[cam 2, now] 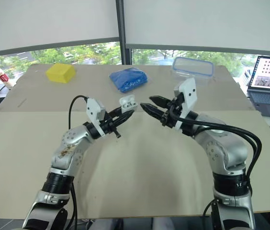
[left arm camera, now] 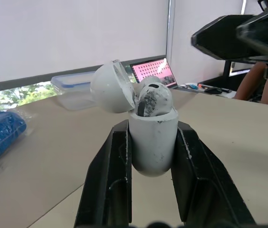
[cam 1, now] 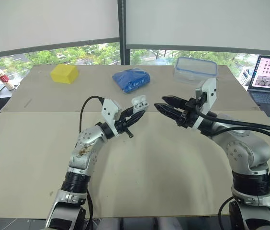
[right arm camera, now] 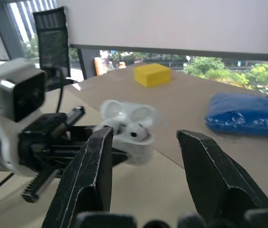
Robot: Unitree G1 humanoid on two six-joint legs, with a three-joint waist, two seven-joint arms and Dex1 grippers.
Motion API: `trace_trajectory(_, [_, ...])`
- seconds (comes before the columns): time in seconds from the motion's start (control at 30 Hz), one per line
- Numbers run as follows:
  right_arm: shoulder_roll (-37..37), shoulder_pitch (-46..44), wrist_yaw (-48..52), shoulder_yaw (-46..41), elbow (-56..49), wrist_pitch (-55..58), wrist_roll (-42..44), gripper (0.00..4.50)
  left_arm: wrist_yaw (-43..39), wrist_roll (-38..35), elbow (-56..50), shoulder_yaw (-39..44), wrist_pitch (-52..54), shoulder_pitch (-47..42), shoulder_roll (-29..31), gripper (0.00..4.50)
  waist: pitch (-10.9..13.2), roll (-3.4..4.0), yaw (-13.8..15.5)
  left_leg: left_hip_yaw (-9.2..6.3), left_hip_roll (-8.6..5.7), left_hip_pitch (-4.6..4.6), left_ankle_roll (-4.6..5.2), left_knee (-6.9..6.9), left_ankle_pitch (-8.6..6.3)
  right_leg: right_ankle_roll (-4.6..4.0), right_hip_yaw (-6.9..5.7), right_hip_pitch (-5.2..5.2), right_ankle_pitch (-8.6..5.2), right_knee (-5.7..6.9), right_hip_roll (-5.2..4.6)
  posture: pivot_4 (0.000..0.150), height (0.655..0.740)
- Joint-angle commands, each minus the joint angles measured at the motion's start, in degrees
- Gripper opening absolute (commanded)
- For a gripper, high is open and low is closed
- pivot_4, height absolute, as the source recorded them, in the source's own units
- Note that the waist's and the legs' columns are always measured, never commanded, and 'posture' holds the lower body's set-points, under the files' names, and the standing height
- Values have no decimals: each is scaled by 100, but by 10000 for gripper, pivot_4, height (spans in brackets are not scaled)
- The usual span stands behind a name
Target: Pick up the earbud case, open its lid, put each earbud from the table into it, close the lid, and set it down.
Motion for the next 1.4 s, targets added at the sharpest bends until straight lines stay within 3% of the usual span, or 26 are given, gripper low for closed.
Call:
trace_trajectory(0.03, [-215,-142,-269,239,511,-70,-592,15648,-609,-365,-372,-225,436,-65,214,6138,0,0,3,1,-1,0,0,0,0,0,0,0,0,2,0,1500,7400])
trace_trajectory(0.17, [-57,-397,-305,461,860,47,-708,1694,-1075,-556,-616,-469,876,12,483,6138,1,2,-5,2,-1,-4,1,-1,0,0,1,-2,0,6,0,1500,7400])
trace_trajectory(0.2, [29,-512,-279,514,929,95,-680,83,-1103,-570,-641,-498,956,15,511,6138,2,3,-11,2,1,-4,1,-1,0,0,1,-2,0,6,0,1500,7400])
trace_trajectory(0.37, [202,-845,176,737,924,360,-394,83,-1114,-450,-605,-604,1035,-37,539,6138,2,4,-21,0,5,-2,1,-1,0,0,1,-3,0,3,2,1500,7400])
trace_trajectory(0.53, [-166,-798,945,969,303,776,7,83,-1048,-361,-448,-580,987,-144,515,6138,3,5,18,-3,2,-8,4,2,-2,1,-2,-1,0,6,-4,1500,7400])
trace_trajectory(0.93, [-473,-371,779,958,-79,675,-212,83,-952,-430,-418,-507,1177,-204,487,6138,3,5,11,-2,4,-4,4,3,-2,0,-1,0,0,-2,-1,1500,7400])
trace_trajectory(1.07, [-257,-346,588,384,-144,-264,-293,83,-328,-814,-233,-242,2733,-408,417,6138,3,4,12,-3,4,-5,4,4,-2,1,-1,-1,0,-1,-2,1500,7400])
trace_trajectory(1.23, [-693,240,1297,390,-457,-1017,-411,15686,47,-1407,-47,61,4303,-543,299,6138,3,5,19,-7,2,-3,6,4,-3,2,-6,5,-1,10,-2,1500,7400])
trace_trajectory(1.4, [-1447,1199,1966,976,-486,-1572,-1020,32567,1331,-1835,716,1114,5458,-779,-432,6138,4,2,19,-3,-2,-4,10,15,-5,4,-7,11,-1,1,-4,1500,7400])
